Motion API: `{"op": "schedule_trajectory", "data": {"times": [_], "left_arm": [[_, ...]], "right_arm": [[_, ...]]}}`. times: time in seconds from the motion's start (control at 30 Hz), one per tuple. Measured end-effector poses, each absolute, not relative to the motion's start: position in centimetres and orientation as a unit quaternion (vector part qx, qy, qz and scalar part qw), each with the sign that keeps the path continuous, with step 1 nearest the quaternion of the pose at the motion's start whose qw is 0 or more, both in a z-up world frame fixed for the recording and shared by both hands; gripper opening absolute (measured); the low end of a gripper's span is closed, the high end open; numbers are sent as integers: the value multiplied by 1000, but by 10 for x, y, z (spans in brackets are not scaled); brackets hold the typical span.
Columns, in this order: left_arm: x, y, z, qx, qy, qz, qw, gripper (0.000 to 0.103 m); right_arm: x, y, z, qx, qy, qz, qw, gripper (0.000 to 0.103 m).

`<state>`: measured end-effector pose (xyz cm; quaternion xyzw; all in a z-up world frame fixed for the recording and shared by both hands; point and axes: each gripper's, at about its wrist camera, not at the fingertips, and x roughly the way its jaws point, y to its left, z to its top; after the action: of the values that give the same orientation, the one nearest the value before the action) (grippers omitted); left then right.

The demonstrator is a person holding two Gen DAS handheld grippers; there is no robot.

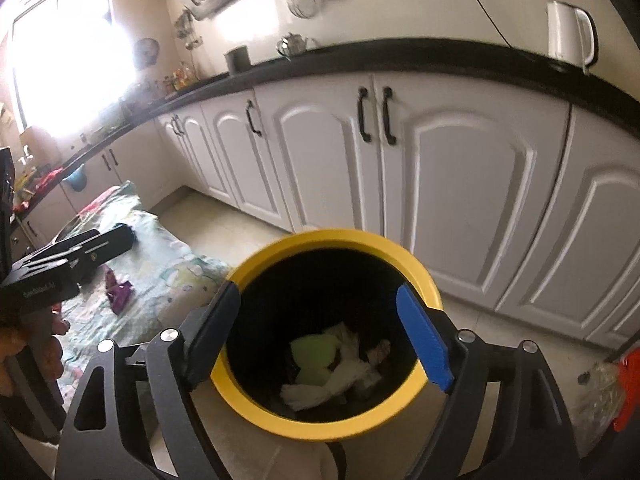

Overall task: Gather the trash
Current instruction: 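Move both open tools back toward the red candy tube and wrappers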

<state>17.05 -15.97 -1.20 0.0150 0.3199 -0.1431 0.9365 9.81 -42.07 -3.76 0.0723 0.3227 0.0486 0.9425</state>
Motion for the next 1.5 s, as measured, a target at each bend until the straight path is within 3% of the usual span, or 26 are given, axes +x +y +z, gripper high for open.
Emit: {"op": "schedule_trajectory", "data": {"times": [0.57,1.5], "left_arm": [[138,-98,6,12,277,-82,957,92],[130,21,0,-26,266,56,962,92]], "right_arm": [[87,-365,-7,39,279,116,952,85],[126,-239,-13,-10,308,245,919,85]]}}
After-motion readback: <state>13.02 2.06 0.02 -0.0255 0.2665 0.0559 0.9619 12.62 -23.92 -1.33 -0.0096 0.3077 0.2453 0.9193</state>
